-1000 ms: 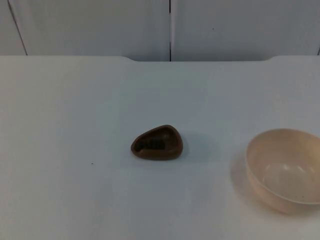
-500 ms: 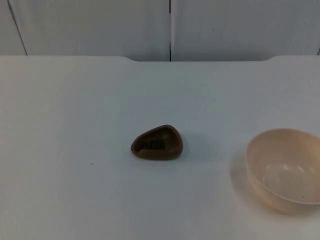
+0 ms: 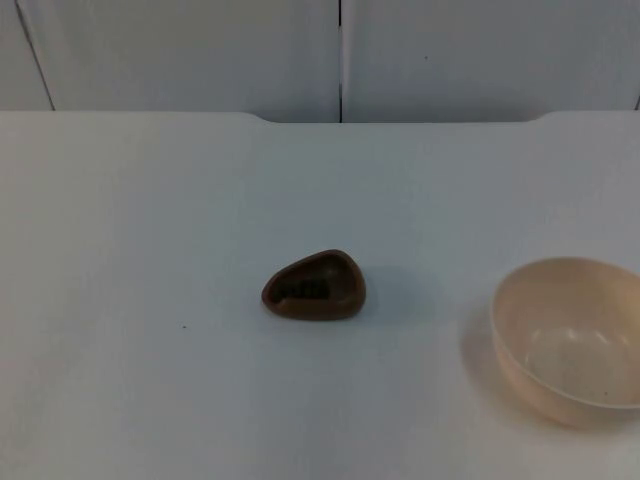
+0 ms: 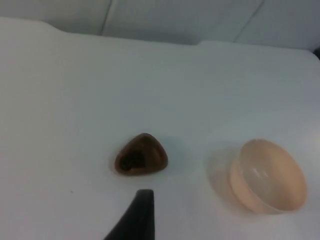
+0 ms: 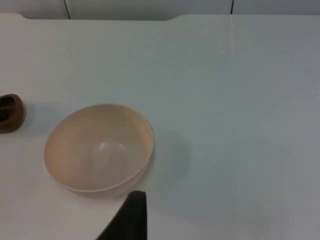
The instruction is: Pick up the bowl with the left hand and pour the coffee beans from the cup into the bowl with the right hand.
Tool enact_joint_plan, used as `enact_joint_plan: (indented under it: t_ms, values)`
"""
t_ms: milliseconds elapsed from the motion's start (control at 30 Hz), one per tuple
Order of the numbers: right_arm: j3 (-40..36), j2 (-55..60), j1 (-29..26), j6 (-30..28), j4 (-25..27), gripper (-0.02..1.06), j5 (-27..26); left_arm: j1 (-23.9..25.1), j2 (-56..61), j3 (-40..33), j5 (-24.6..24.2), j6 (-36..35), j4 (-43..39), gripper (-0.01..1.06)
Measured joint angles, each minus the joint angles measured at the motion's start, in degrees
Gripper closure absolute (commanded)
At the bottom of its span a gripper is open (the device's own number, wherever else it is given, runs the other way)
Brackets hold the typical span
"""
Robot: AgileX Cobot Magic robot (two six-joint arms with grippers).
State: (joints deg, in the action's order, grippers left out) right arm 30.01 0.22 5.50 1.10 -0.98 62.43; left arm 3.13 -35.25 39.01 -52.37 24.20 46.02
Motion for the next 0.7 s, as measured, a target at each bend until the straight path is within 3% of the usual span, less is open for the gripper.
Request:
enact_joint_plan:
  t_ms: [333,700]
  values:
    - [0.0,0.0,0.0,0.0,0.0,-0.01,0.0,0.0,-9.15,0.0,-3.86,7.83,8.59,0.06]
    - [0.0,0.0,0.0,0.0,0.0,-0.01,0.0,0.0,-13.2,0.0,-6.8,9.27,9.62,0.06]
